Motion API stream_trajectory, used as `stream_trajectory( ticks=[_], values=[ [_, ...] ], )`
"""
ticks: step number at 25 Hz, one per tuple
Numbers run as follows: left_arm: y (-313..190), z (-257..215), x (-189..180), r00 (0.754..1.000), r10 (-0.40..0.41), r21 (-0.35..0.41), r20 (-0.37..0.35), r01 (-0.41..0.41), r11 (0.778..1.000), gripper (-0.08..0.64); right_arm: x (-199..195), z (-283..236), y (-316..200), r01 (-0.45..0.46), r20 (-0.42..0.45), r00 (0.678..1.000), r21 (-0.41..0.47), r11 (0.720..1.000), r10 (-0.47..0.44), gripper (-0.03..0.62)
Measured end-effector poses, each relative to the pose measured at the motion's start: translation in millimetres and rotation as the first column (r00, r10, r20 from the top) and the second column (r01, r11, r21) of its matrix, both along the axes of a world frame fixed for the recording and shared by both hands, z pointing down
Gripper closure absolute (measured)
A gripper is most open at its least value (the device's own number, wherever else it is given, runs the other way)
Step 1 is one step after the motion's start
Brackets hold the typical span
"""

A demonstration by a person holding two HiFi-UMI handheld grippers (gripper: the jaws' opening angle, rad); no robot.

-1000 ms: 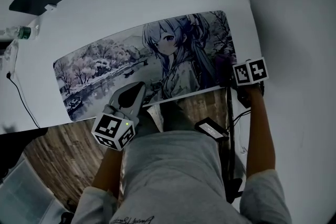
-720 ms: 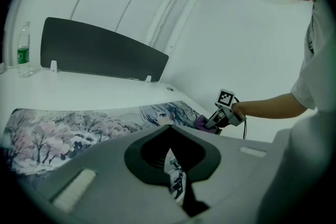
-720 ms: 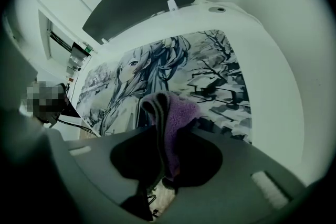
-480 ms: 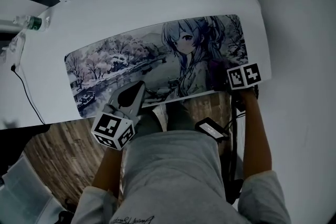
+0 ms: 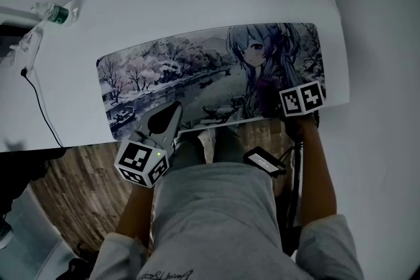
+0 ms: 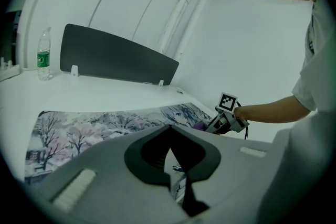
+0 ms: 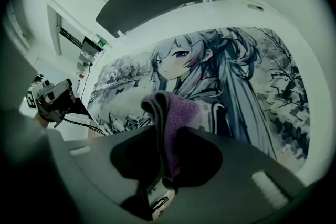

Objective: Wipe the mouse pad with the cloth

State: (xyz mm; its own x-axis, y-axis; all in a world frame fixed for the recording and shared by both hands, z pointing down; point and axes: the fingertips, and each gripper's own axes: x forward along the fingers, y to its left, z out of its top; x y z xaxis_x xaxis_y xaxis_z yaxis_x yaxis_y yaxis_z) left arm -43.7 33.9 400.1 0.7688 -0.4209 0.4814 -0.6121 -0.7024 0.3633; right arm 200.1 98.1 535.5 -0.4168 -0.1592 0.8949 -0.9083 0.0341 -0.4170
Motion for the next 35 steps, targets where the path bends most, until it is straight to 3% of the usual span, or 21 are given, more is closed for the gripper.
stream_trajectory(
  ticks=[17, 35],
  values=[
    [-7.4, 4.9, -85.2, 0.998, -0.056, -0.003, 0.011, 0.056, 0.998, 0.545, -105.0, 0.1, -14.9, 0.05, 0.057, 0.997, 0.021, 0.999, -0.051, 0.492],
    [-14.1, 8.5, -176.1, 0.985, -0.17, 0.001, 0.008, 0.17, 0.986, 0.545, -207.4, 0.5, -30.3, 0.166, 0.095, 0.981, 0.024, 0.986, -0.167, 0.491]
  ],
)
